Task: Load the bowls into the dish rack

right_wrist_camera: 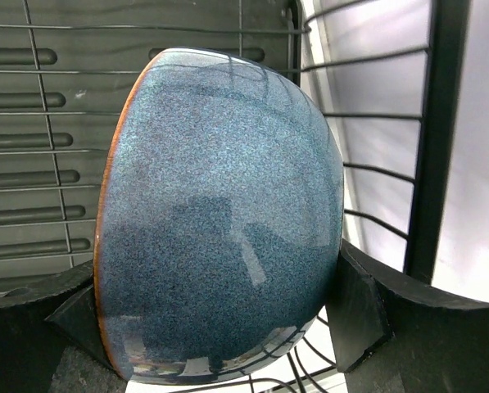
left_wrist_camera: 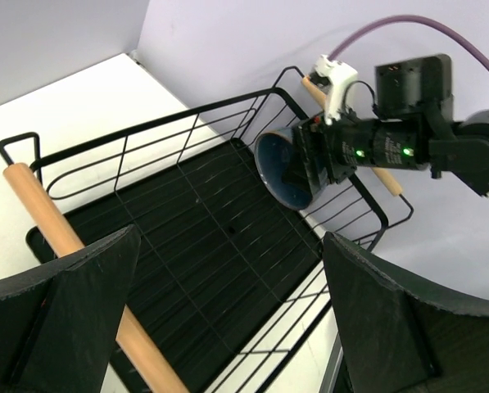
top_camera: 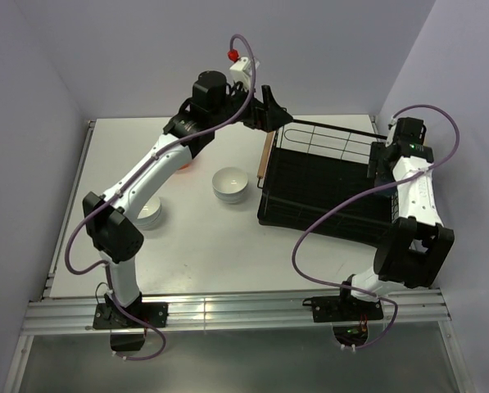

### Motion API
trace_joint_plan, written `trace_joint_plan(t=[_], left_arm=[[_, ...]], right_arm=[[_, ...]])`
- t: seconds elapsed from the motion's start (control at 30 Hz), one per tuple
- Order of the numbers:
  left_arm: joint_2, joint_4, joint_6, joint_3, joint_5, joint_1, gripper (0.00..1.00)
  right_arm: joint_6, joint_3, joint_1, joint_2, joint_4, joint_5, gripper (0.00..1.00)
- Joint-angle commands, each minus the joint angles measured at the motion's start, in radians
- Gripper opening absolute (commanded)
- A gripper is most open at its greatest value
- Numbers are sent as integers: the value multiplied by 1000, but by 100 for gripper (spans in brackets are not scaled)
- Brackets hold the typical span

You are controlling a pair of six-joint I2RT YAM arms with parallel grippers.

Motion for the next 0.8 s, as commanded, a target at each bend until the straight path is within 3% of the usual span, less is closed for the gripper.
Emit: trace_joint_plan(t=[0.0,0.27,0.77], left_arm=[[-91,4,36,-31,-15,1,99],[-142,-20,68,-79,-34,4,100],[-168,-37,82,-92,-54,6,100]], right_arm=[[-48,77,36,3,120,116,0],[-125,29,106,47,217,300,0],[-176,-26,183,143,312,427,0]])
